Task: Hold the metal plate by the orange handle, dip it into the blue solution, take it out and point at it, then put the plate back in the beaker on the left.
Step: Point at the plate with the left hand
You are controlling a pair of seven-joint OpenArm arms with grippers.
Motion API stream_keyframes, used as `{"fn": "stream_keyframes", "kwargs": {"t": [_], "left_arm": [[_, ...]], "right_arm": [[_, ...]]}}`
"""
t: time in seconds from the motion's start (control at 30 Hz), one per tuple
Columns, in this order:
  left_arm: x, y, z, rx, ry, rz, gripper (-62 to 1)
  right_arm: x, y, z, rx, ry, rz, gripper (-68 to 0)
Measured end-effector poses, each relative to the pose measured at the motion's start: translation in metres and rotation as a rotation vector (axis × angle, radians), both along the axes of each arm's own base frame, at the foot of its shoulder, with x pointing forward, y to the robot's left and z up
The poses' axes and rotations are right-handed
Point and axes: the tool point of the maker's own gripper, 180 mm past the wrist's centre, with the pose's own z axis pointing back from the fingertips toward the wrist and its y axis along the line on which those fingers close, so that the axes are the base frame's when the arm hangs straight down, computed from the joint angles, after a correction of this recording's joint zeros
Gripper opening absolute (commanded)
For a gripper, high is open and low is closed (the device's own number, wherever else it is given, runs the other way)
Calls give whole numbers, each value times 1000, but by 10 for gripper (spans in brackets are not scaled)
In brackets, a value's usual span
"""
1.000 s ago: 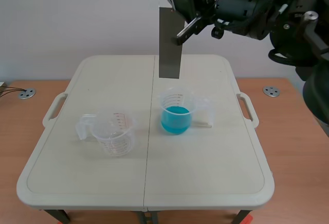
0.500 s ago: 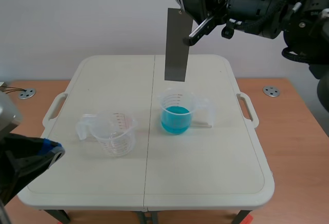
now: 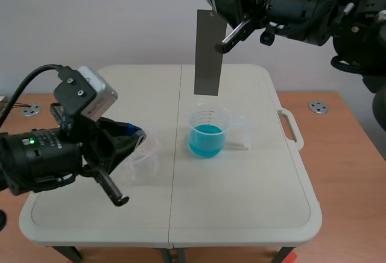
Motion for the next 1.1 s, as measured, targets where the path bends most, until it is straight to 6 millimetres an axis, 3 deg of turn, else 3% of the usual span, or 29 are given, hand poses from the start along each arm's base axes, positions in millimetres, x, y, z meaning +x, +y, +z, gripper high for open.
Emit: {"fn": "stream_keyframes", "kwargs": {"t": [0.37, 0.57, 0.9, 1.1], "left_arm": [[55, -28, 3, -64, -34, 27, -593], [76, -39, 9, -66, -58, 23, -593], [84, -59, -4, -68, -36, 30, -593], [84, -59, -6, -54, -39, 28, -593]], "right_arm": [[0, 0, 0, 4, 1, 1, -662], [0, 0, 0, 4, 1, 1, -662], [0, 0, 1, 8, 2, 2, -662], [0, 0, 1, 8, 2, 2, -662]]}}
